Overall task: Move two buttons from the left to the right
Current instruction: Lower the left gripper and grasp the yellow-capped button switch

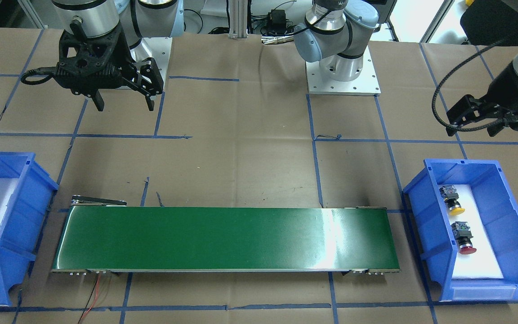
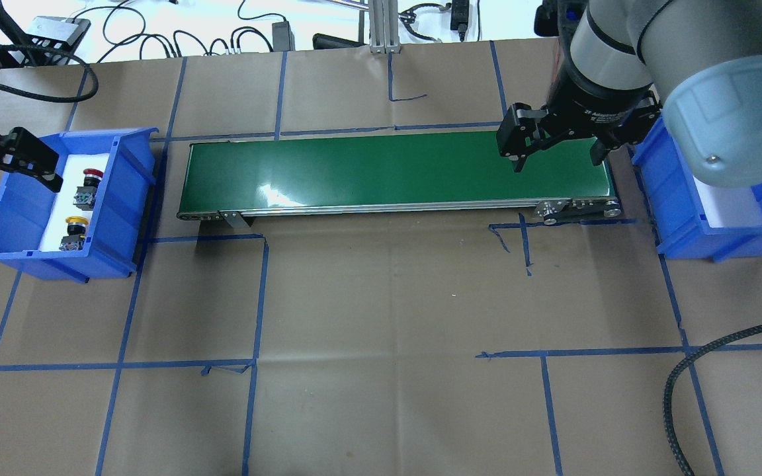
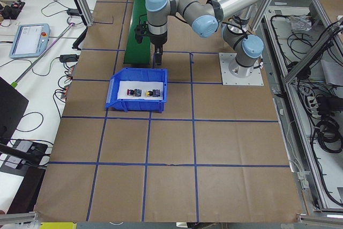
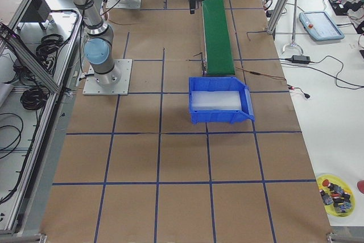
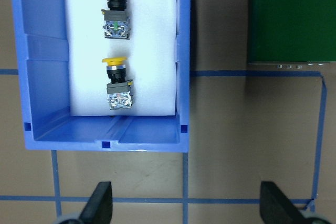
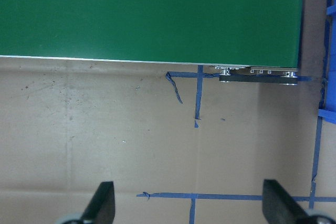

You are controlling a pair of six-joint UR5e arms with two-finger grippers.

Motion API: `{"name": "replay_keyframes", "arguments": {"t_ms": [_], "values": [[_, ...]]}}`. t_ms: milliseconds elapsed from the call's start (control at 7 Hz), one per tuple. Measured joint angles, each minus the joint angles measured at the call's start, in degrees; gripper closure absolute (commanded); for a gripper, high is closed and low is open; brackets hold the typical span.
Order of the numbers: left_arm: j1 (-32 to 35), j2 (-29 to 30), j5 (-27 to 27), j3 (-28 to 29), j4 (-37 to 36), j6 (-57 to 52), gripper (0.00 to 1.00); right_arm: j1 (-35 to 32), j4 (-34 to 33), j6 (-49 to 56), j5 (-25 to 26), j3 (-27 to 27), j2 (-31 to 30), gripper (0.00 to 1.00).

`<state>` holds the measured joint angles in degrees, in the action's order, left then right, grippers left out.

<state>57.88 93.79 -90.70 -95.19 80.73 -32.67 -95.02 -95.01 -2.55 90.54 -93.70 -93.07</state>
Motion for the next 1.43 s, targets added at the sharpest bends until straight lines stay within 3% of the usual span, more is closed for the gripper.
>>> {"name": "replay_keyframes", "arguments": {"t_ms": [857,1429], "values": [[-2.48,11.8,3.32,-3.73,-16.68,-4.58,0.0,0.09,0.0,0.0,0.08,0.01,0.08,0.0],[-3.59,14.41,3.15,-11.77,-28.0,-4.62,0.0,0.1,0.0,0.02,0.02,0.01,0.08,0.0]]}}
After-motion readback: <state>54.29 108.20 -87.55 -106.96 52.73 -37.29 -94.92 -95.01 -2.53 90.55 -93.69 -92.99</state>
